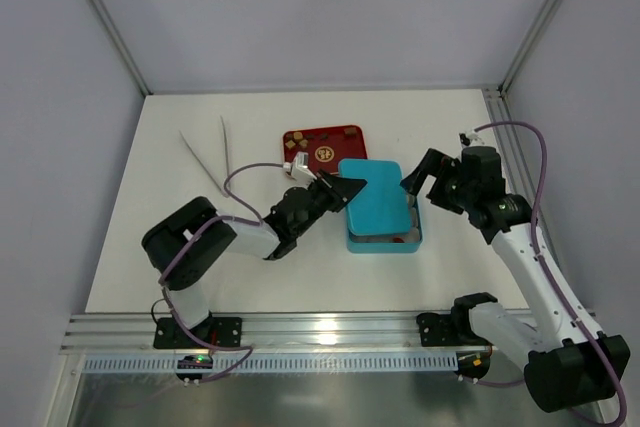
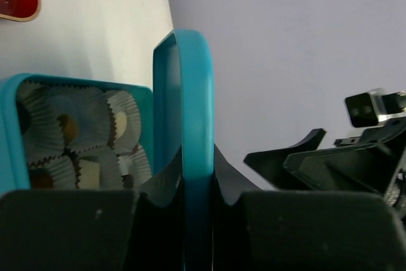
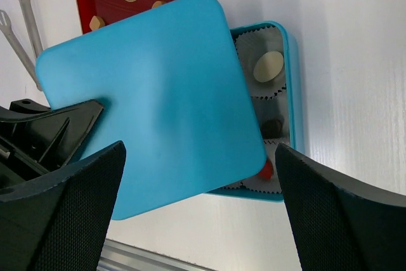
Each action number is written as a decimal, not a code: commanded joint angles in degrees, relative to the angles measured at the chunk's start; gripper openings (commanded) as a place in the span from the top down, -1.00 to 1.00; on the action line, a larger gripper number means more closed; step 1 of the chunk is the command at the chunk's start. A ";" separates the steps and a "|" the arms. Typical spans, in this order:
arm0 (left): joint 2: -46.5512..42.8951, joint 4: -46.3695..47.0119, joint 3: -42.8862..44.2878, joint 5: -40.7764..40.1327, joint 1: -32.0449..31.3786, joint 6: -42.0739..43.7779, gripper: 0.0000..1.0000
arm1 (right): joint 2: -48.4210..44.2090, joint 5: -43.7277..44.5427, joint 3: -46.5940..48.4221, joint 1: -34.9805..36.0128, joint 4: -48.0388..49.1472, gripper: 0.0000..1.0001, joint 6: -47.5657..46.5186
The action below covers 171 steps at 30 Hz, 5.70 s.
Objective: Pack the chocolate
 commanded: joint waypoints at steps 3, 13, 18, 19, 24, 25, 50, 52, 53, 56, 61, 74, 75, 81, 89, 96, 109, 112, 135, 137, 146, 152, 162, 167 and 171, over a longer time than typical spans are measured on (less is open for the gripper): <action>3.24 19.85 -0.32 -1.52 -0.12 -6.43 0.99 | 0.67 -1.59 -1.92 -0.59 5.54 -1.00 -1.16; 10.27 26.09 0.81 3.39 1.46 -11.89 0.99 | 3.39 -0.97 -4.99 -0.86 8.88 -0.99 -0.63; 12.12 27.93 1.78 5.51 2.16 -13.47 0.99 | 4.27 -0.62 -6.31 -0.86 9.94 -0.99 -0.46; 12.38 28.46 1.78 5.77 2.34 -14.25 0.99 | 4.54 -0.62 -6.49 -0.94 10.29 -1.00 -0.37; 14.05 30.57 1.78 6.73 2.69 -15.75 0.98 | 5.24 -0.80 -7.45 -0.94 11.08 -0.99 -0.28; 14.31 30.49 1.87 7.08 2.69 -16.02 0.98 | 5.33 -0.80 -7.63 -0.86 11.43 -0.99 -0.28; 14.40 30.49 -0.85 11.66 4.54 -19.27 0.22 | 7.61 -1.41 -11.06 -0.94 14.86 -0.99 0.42; 14.32 30.49 -1.29 11.92 4.89 -19.36 0.16 | 7.61 -1.41 -11.15 -0.94 14.95 -1.00 0.25; 14.06 30.57 -1.47 11.92 5.06 -19.36 0.14 | 7.61 -1.41 -11.23 -0.86 14.95 -0.99 0.51; 13.70 30.57 -1.82 12.36 5.42 -19.27 0.08 | 7.79 -1.41 -11.23 -0.94 15.12 -0.99 0.42; 13.79 30.57 -2.70 13.50 6.30 -19.88 0.00 | 7.97 -1.41 -11.41 -0.94 15.30 -0.99 0.51; 12.38 29.52 -4.81 15.26 8.32 -19.80 -0.09 | 8.58 -1.24 -11.85 -0.94 15.74 -0.99 0.33; 12.30 28.91 -4.81 15.52 8.32 -19.62 -0.10 | 8.58 -1.24 -11.85 -0.86 15.65 -0.99 0.33; 10.63 23.11 -3.93 17.46 8.58 -18.22 -0.05 | 9.11 -1.24 -12.11 -0.86 16.00 -1.00 0.33; 9.31 17.93 -4.37 18.16 9.20 -17.16 -0.01 | 9.55 -1.50 -12.46 -0.86 16.62 -0.97 0.25; 7.64 12.22 -4.46 18.86 9.28 -15.06 0.01 | 9.90 -1.50 -12.73 -0.94 16.88 -0.96 0.16; 3.77 3.25 -5.16 20.01 10.07 -10.40 0.01 | 10.43 -1.50 -13.34 -0.86 17.50 -0.95 0.16; 3.42 1.32 -5.16 20.10 10.16 -9.87 0.01 | 10.51 -1.50 -13.52 -0.86 17.58 -0.95 0.16; -0.89 -23.11 1.87 21.77 10.34 -0.12 0.07 | 11.22 -1.41 -14.66 -0.94 18.55 -0.86 0.24; -1.41 -25.22 2.66 21.59 10.25 1.11 0.07 | 11.31 -1.41 -14.75 -0.94 18.55 -0.86 0.16; -1.59 -31.12 4.24 21.24 10.25 3.14 0.07 | 12.10 -1.41 -15.19 -0.94 19.34 -0.85 0.16; -1.77 -32.35 5.12 21.33 10.16 3.93 0.07 | 12.36 -1.50 -15.45 -0.86 19.69 -0.84 0.24; -1.50 -38.94 10.74 21.85 8.50 8.94 0.07 | 12.80 -1.50 -15.72 -0.86 20.13 -0.84 0.33; -1.24 -45.88 14.26 21.51 7.09 12.18 0.07 | 12.80 -1.85 -16.33 -0.86 20.92 -0.82 1.03; -1.33 -49.23 15.84 21.33 6.21 13.16 0.08 | 12.89 -2.03 -16.77 -0.86 21.19 -0.77 1.21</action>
